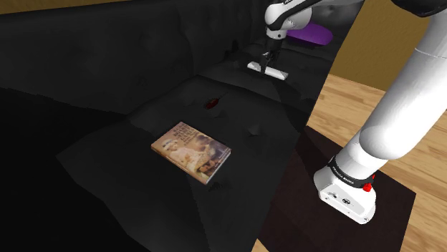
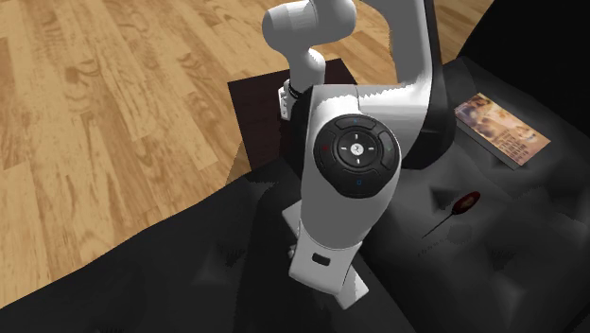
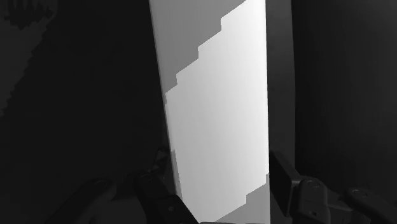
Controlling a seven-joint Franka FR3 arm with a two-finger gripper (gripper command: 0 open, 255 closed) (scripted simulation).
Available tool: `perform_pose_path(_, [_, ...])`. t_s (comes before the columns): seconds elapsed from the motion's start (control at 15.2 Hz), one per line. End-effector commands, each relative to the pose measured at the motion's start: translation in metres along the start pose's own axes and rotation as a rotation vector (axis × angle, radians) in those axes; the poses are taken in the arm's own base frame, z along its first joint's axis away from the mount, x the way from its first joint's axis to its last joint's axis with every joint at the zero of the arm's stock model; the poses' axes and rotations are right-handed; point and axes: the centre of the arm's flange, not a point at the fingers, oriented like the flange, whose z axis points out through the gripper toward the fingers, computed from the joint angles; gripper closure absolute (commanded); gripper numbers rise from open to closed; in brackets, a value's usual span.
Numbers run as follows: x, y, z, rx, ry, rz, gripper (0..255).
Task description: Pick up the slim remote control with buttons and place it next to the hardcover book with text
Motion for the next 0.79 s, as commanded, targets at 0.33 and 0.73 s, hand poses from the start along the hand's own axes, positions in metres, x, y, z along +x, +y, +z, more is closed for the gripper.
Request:
perform_pose_path(0.33, [0.001, -0.001, -0.037, 0.000, 0.000, 0.000, 255])
perform_pose_path(0.73, [-0.024, -0.048, -0.043, 0.000, 0.000, 0.000, 255])
